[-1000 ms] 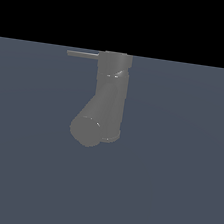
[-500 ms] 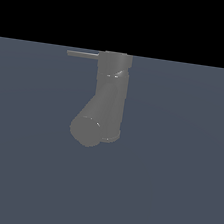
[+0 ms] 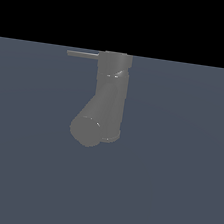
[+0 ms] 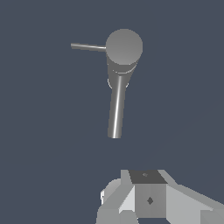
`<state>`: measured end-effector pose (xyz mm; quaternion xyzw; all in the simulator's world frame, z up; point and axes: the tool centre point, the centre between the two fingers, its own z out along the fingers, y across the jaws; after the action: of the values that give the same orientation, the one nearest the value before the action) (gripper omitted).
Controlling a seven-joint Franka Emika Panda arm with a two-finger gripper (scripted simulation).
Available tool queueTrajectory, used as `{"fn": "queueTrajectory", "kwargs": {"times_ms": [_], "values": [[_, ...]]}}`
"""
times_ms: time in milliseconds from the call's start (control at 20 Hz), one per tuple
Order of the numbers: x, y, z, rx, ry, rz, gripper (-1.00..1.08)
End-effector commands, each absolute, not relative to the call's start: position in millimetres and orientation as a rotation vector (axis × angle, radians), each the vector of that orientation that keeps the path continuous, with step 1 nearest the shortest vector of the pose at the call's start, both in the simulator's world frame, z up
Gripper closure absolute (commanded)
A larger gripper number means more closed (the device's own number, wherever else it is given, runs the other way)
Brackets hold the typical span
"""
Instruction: Turn on the faucet by rotating a designated handle.
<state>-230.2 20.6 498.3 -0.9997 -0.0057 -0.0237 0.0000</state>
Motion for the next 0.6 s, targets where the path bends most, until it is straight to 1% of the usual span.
{"fn": "queueTrajectory", "kwargs": {"times_ms": [0, 550], "values": [[-226, 22, 497, -3.136, 0.011, -0.073, 1.08], [-191, 30, 487, -3.09, 0.275, -0.052, 1.08]]}}
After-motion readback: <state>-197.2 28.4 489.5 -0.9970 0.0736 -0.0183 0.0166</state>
